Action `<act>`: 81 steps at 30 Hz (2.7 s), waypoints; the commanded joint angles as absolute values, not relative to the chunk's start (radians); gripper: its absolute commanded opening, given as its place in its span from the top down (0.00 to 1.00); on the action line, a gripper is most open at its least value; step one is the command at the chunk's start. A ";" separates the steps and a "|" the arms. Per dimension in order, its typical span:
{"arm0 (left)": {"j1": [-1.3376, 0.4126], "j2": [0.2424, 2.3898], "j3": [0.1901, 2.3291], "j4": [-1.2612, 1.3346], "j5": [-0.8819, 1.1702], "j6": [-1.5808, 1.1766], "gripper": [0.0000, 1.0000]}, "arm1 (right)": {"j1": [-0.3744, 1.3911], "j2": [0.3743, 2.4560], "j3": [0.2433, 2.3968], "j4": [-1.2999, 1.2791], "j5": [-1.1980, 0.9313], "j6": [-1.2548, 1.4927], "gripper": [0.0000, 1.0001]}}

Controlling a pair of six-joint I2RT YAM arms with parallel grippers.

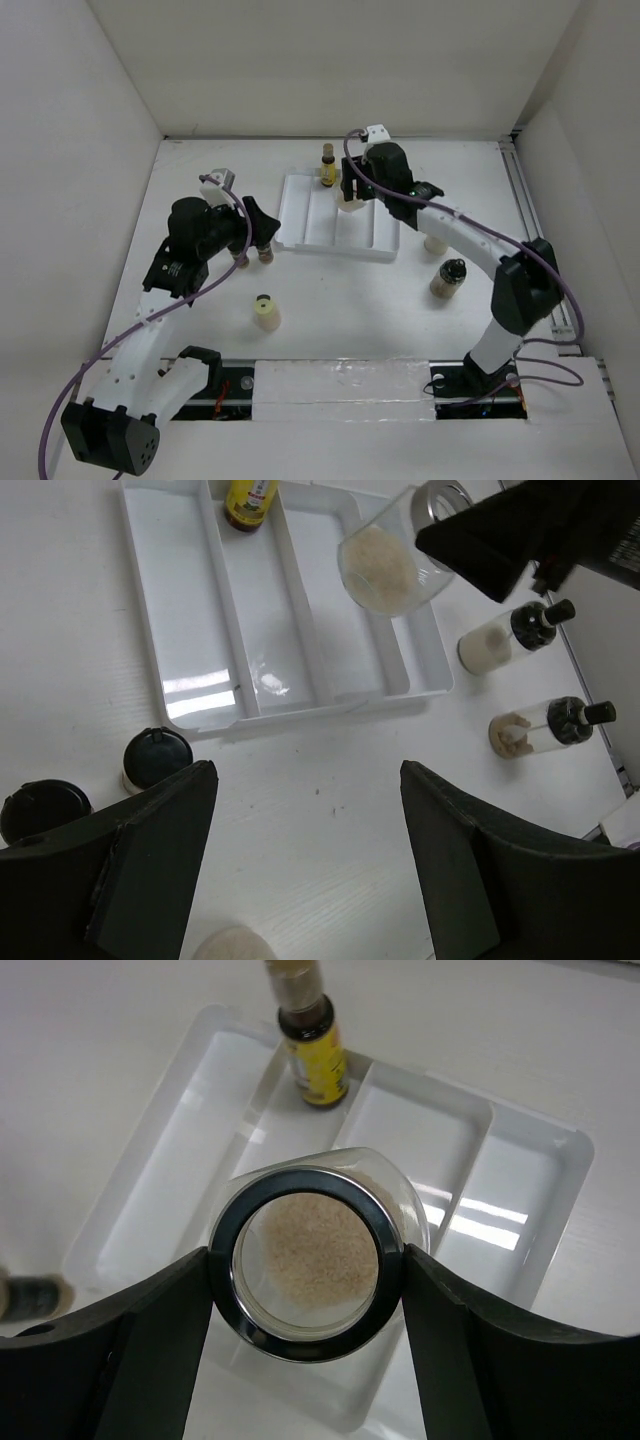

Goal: Organize the condiment bottles

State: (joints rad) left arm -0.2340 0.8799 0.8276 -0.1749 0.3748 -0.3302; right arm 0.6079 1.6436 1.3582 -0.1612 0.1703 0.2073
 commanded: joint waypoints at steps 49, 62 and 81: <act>-0.232 0.873 0.856 -0.132 0.402 -0.337 0.30 | 0.436 1.505 1.219 0.018 0.297 0.245 0.61; -0.232 0.844 0.856 -0.114 0.431 -0.347 0.30 | 0.289 1.199 0.839 -0.106 0.627 0.483 0.15; -0.232 0.824 0.847 -0.114 0.431 -0.347 0.30 | 0.298 1.358 0.897 -0.118 0.620 0.517 0.71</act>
